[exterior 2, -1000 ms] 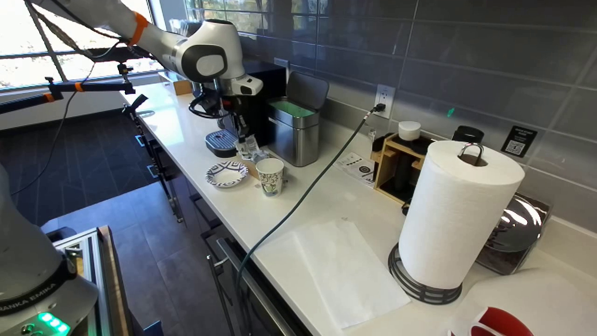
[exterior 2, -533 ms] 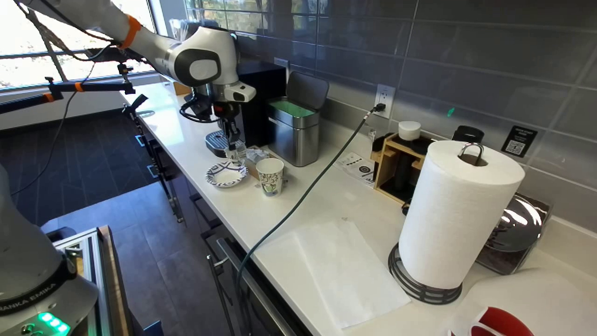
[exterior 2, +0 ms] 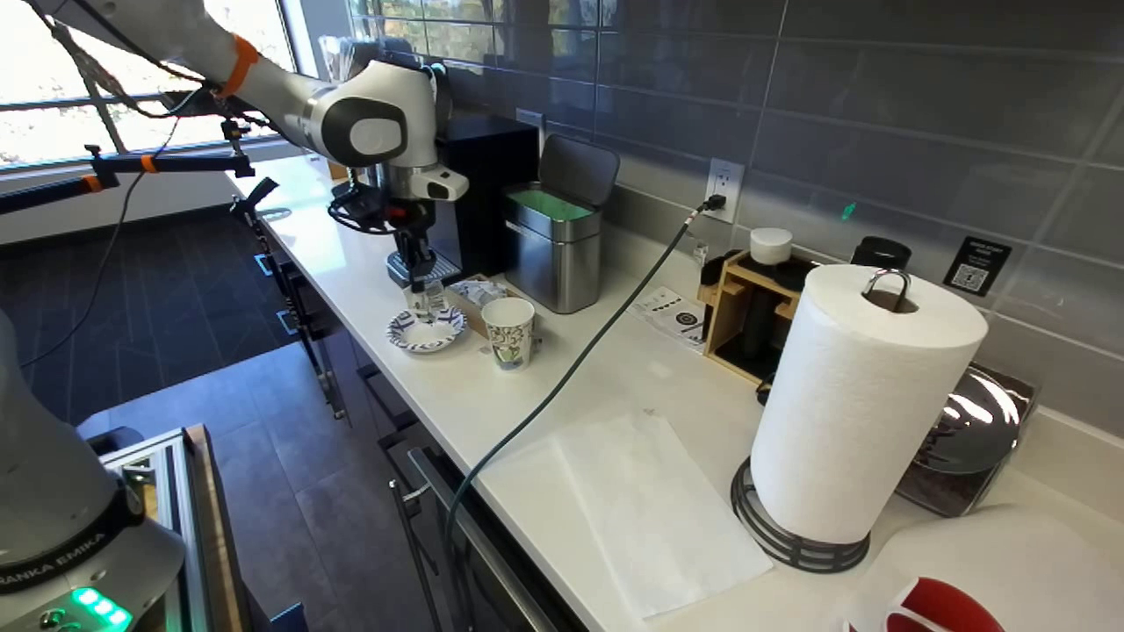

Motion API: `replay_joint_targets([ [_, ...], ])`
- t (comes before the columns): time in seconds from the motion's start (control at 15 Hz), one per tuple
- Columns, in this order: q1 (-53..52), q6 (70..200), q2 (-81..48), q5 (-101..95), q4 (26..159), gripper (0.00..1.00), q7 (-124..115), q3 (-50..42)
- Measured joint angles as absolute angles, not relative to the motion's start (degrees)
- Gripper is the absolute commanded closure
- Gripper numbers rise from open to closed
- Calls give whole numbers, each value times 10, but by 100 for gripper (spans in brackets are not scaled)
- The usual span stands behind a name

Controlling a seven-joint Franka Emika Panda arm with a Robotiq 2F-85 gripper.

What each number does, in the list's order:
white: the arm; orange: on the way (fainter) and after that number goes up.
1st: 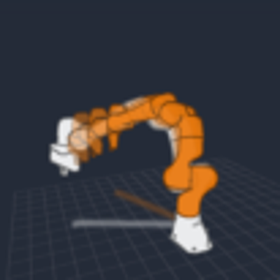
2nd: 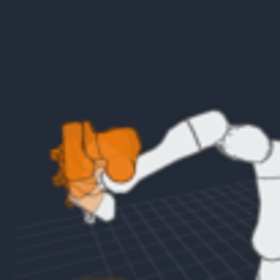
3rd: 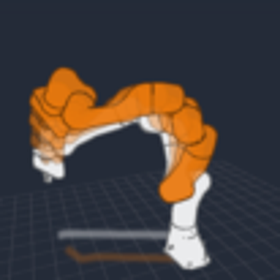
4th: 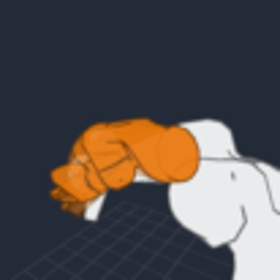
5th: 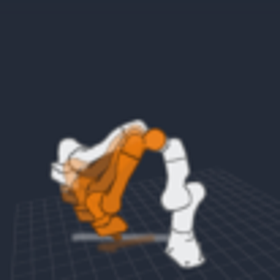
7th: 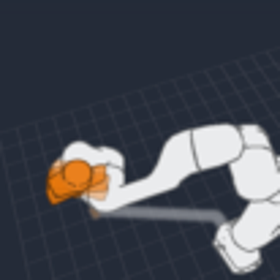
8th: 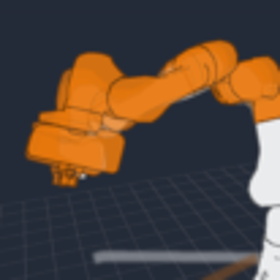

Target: Put some sachets into the blue and white plate

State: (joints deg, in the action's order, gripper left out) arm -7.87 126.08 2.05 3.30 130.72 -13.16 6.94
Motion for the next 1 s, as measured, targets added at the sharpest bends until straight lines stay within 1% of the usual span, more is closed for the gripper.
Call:
replay_joint_targets([
  [1.0, -84, 1254, -6, 35, 1294, 99, -103, 85],
])
